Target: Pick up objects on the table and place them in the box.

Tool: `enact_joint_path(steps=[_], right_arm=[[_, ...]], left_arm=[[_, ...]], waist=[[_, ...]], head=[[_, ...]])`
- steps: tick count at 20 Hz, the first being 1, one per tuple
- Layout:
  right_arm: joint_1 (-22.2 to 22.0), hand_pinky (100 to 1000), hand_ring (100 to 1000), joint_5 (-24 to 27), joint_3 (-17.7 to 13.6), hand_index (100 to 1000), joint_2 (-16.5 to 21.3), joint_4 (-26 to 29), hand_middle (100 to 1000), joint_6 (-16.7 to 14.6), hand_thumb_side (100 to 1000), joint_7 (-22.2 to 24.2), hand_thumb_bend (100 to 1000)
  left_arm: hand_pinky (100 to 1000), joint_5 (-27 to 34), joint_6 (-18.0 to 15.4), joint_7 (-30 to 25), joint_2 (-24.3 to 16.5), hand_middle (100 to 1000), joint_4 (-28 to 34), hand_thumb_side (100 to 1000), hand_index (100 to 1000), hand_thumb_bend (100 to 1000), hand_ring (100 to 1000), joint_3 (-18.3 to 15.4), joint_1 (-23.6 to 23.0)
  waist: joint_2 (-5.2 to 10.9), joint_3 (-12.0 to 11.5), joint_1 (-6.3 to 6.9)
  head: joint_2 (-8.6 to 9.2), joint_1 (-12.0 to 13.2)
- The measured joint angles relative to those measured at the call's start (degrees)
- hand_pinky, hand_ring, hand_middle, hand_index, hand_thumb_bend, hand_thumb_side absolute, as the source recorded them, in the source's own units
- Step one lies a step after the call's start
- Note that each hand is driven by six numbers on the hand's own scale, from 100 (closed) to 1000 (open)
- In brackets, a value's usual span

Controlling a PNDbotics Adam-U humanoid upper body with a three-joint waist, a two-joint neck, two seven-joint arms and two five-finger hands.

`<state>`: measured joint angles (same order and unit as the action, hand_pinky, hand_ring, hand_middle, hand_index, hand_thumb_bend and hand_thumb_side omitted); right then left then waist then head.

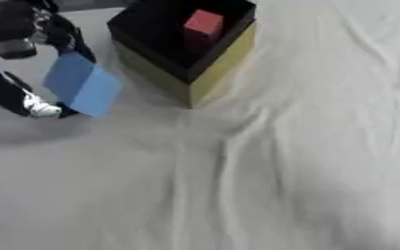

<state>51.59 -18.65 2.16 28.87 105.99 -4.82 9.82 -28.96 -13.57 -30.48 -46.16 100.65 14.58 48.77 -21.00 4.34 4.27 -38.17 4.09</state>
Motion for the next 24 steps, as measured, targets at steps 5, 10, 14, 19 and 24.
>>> enact_joint_path(steps=[5,10,14,19,24], right_arm=[[1.0,806,719,0.0,0.6,831,-0.9,0.0,586,-0.5,792,0.6,100],[1.7,806,718,0.1,0.9,831,-1.6,0.0,584,-0.7,794,1.3,100],[2.3,808,717,0.2,1.1,831,-2.2,0.0,583,-0.8,796,1.7,100],[2.8,809,716,0.5,1.1,831,-2.9,0.0,582,-0.7,792,2.3,100],[2.9,811,715,0.8,1.1,830,-3.5,0.0,580,-0.5,798,2.5,100]], left_arm=[[559,-0.9,1.8,2.3,6.4,458,-10.1,397,485,100,486,-1.2,10.4],[556,-7.6,1.2,7.8,12.2,465,-22.2,403,486,100,499,-2.4,17.4],[558,-13.3,0.3,12.9,15.7,468,-29.6,412,488,100,506,-3.3,20.1],[561,-19.2,-0.4,17.4,19.0,472,-35.5,394,493,100,512,-3.9,21.9],[565,-24.2,-1.0,20.2,21.2,477,-40.5,390,500,100,515,-4.5,22.4]], waist=[[0.00,1.2,0.02],[-0.42,2.8,0.53],[-0.99,4.0,0.76],[-1.78,5.2,0.96],[-2.18,5.7,0.97]], head=[[0.65,0.6],[1.84,2.2],[2.74,5.0],[3.79,9.2],[4.47,11.2]])
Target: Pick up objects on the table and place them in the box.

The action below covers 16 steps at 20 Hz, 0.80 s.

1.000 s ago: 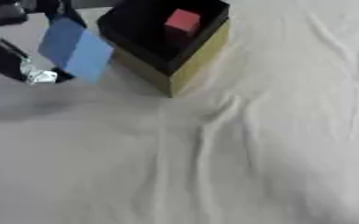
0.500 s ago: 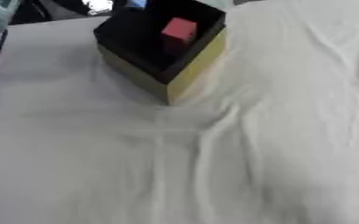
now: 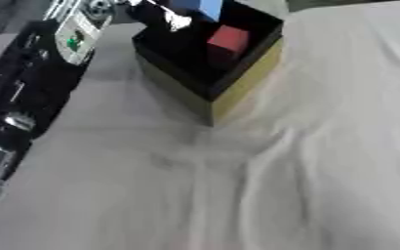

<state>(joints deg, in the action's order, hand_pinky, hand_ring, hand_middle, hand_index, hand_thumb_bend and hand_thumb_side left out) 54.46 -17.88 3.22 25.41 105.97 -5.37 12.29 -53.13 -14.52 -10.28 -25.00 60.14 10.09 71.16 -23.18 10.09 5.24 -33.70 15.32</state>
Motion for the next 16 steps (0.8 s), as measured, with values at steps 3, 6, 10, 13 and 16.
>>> enact_joint_path(steps=[3,6,10,13,16], right_arm=[[0.0,811,714,0.3,0.0,830,-0.4,0.0,580,0.1,798,0.1,100],[0.0,812,714,0.4,0.0,830,-0.5,0.0,579,0.2,798,0.2,100],[-0.1,812,714,0.6,-0.1,830,-0.6,0.0,579,0.3,796,0.3,100],[-0.1,813,714,0.6,-0.1,830,-0.8,0.0,579,0.4,795,0.3,100],[-0.5,813,715,0.6,-0.2,830,-0.9,0.1,580,0.4,793,0.4,100]], left_arm=[[597,-1.1,-0.8,1.4,1.1,515,-2.0,357,552,100,552,-0.1,0.0],[657,-2.2,-1.5,2.2,1.8,592,-3.1,399,657,100,631,-0.1,0.0],[725,-4.9,-2.4,1.2,2.3,725,-3.7,482,794,301,760,0.1,0.0],[759,-7.1,-2.7,-1.0,2.3,780,-3.8,568,851,479,821,0.3,0.0],[790,-9.2,-2.5,-3.2,2.3,819,-3.9,628,890,636,859,0.3,0.0]], waist=[[-0.14,0.2,0.04],[-0.15,0.5,0.10],[-0.15,0.5,0.33],[-0.14,0.5,0.35],[-0.11,0.5,0.35]], head=[[0.08,0.2],[0.09,0.3],[0.09,0.0],[0.08,-0.7],[0.07,-1.3]])
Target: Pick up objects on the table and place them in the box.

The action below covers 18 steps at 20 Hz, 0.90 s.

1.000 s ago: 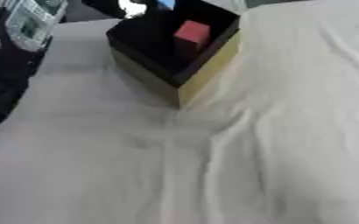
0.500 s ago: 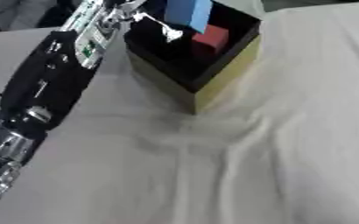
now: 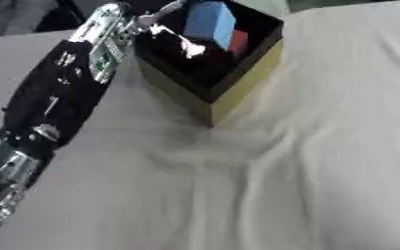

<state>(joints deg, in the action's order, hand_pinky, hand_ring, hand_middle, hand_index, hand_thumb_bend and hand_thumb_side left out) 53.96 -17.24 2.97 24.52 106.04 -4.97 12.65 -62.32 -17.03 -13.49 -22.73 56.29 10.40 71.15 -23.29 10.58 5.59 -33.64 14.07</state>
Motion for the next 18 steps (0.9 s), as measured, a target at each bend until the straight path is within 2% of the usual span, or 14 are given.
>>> enact_joint_path(steps=[3,7,11,13,18], right_arm=[[0.0,813,715,0.0,-0.1,830,0.0,0.0,580,0.1,791,0.0,100],[-0.1,813,716,0.0,-0.1,830,-0.1,0.3,581,0.1,799,0.0,100],[-0.4,813,716,0.0,-0.2,830,-0.1,0.3,581,0.1,788,-0.1,100],[-0.6,813,717,0.0,-0.2,830,-0.2,0.3,581,0.2,787,-0.1,100],[-1.0,812,719,0.0,-0.3,831,-0.5,0.3,583,0.3,785,-0.2,100]], left_arm=[[807,-1.6,0.5,-1.7,0.0,835,0.0,638,908,672,880,0.0,0.0],[804,-2.9,1.1,-3.3,0.0,830,0.1,643,901,611,877,0.0,0.0],[799,-2.7,1.4,-3.5,0.0,827,0.7,644,897,592,873,0.0,-0.1],[793,-2.1,1.4,-3.4,0.0,820,1.1,646,888,561,866,-0.1,-0.2],[775,2.7,1.8,-2.2,-0.2,798,4.0,644,862,412,843,-0.7,-0.4]], waist=[[0.09,0.0,0.00],[0.43,-0.1,0.00],[0.80,-0.3,-0.01],[1.08,-0.3,-0.03],[1.80,-0.7,-0.28]], head=[[-0.02,-0.2],[-0.08,-0.2],[-0.22,-0.5],[-0.46,-0.6],[-1.09,-1.1]])
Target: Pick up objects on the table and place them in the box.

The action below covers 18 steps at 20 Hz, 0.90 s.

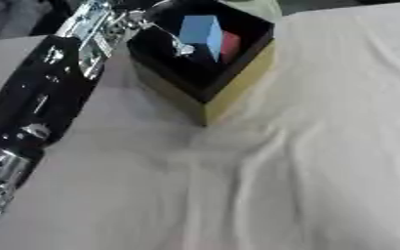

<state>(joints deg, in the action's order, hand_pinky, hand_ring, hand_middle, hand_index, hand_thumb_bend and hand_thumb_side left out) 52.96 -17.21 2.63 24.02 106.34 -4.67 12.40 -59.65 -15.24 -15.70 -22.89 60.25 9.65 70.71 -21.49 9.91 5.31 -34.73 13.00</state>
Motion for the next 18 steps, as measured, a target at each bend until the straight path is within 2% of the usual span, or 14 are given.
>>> enact_joint_path(steps=[5,13,18], right_arm=[[-0.1,811,722,0.0,-0.1,832,0.0,0.0,586,-0.1,782,-0.1,100],[-0.3,810,724,-0.1,-0.1,832,-0.1,0.0,588,-0.2,781,-0.3,100],[-0.4,810,727,-0.1,0.2,833,-0.2,0.0,589,-0.4,788,-0.3,100]], left_arm=[[765,6.6,1.2,0.5,-1.7,784,6.1,606,843,332,828,-0.3,-0.8],[741,15.8,4.3,-1.7,-5.0,758,16.6,520,812,142,798,-0.5,-3.6],[736,23.6,7.4,1.2,-6.4,745,25.7,549,797,100,777,-1.7,-7.2]], waist=[[0.81,-0.8,-0.23],[1.49,-2.1,-1.12],[1.77,-2.9,-1.36]], head=[[-1.00,-1.3],[-2.07,-4.4],[-2.55,-5.7]])
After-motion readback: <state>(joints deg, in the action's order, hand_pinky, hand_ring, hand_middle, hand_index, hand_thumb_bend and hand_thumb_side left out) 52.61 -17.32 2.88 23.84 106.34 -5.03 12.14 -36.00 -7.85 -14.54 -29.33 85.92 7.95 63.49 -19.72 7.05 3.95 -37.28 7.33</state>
